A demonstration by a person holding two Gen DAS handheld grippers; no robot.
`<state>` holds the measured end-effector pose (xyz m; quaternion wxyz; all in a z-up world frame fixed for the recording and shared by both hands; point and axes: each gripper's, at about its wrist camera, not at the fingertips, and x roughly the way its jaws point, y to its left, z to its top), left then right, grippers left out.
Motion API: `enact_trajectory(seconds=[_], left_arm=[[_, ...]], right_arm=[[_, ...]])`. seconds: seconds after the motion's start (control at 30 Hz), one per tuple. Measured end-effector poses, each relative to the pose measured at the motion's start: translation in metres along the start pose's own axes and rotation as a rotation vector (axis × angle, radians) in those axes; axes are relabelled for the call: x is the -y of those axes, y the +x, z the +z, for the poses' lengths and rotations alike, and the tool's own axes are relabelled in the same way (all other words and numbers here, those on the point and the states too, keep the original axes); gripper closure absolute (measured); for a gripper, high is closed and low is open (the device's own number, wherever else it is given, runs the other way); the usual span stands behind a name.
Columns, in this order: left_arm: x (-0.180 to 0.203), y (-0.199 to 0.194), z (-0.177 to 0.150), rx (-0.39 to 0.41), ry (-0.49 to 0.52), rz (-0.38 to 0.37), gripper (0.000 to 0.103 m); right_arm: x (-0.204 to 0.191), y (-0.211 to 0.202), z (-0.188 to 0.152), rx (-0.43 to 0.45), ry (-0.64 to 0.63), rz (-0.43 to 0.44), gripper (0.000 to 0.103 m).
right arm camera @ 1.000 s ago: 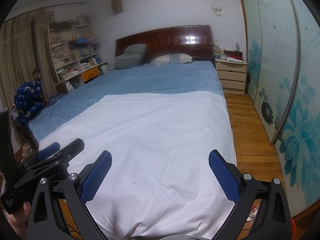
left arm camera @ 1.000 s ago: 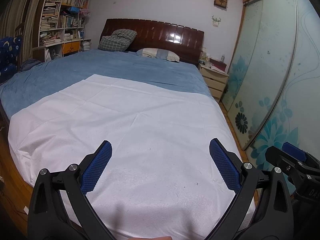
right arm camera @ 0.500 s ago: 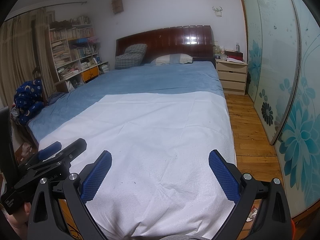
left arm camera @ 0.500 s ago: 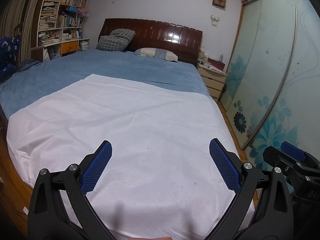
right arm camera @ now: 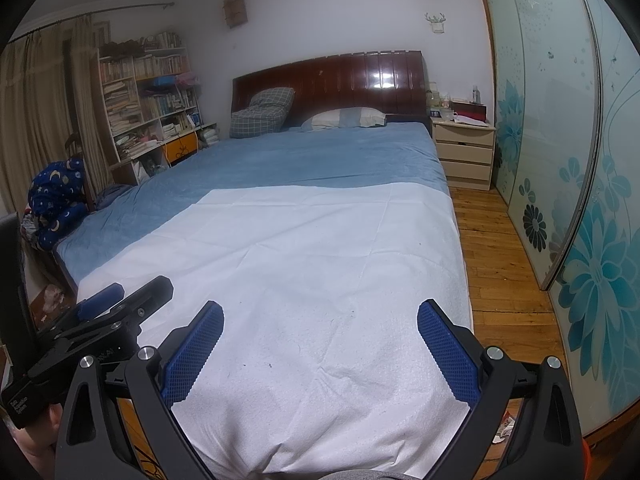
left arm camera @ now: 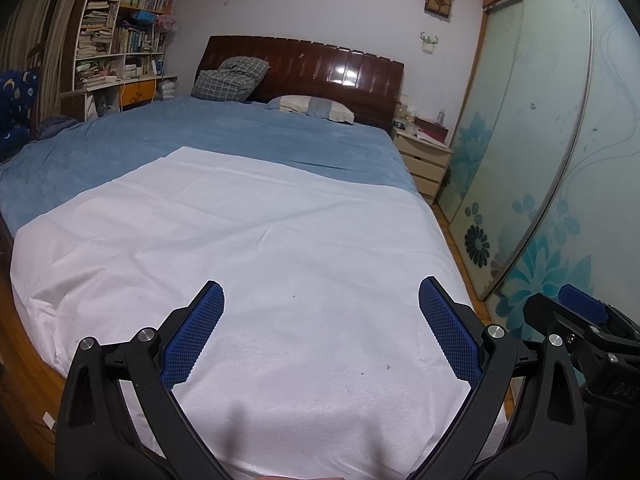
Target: Collect trash
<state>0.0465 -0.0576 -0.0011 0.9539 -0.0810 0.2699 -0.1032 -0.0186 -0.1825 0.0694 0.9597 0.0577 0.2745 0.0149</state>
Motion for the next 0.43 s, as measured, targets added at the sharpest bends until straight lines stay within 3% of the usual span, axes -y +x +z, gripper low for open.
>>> enact_trajectory(seconds=[0.43], left_arm=[[0.0002, -0.0013, 0.0004, -0.006, 0.016, 0.019, 0.006]], right_arm=[[0.0007, -0.0001, 0.0003, -0.001, -0.001, 0.000, 0.007]])
